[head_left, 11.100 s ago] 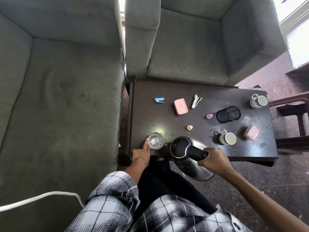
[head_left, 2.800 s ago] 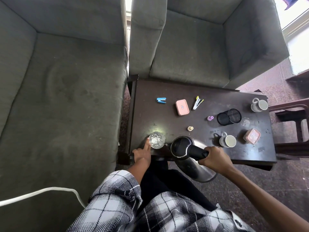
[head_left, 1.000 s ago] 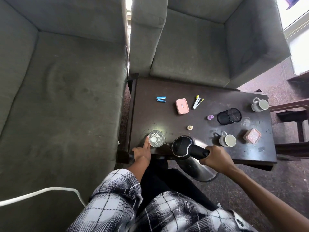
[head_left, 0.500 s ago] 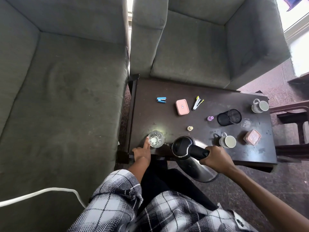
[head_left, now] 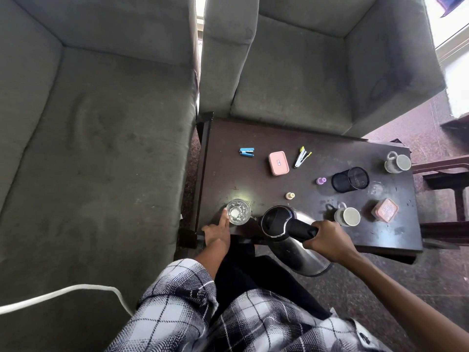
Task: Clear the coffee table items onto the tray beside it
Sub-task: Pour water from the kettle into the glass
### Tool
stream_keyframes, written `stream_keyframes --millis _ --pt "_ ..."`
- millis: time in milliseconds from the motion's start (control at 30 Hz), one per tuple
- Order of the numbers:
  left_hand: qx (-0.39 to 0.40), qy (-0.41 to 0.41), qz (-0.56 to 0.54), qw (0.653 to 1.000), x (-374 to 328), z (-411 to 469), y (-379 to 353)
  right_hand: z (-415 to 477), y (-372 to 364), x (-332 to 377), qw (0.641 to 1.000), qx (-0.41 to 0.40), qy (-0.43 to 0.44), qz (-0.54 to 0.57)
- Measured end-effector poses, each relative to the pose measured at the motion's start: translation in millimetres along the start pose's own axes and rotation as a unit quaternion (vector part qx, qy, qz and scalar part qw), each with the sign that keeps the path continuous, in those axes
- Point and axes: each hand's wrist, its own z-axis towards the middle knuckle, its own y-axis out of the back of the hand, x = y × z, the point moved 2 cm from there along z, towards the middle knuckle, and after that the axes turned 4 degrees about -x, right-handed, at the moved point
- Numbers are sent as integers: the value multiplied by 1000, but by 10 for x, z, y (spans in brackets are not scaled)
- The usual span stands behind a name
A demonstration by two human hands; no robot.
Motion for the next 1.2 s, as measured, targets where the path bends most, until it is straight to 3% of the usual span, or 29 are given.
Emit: stream_keyframes --millis 1200 --pt "12 -14 -1 1000 34 6 -8 75 -32 172 1000 -8 11 1"
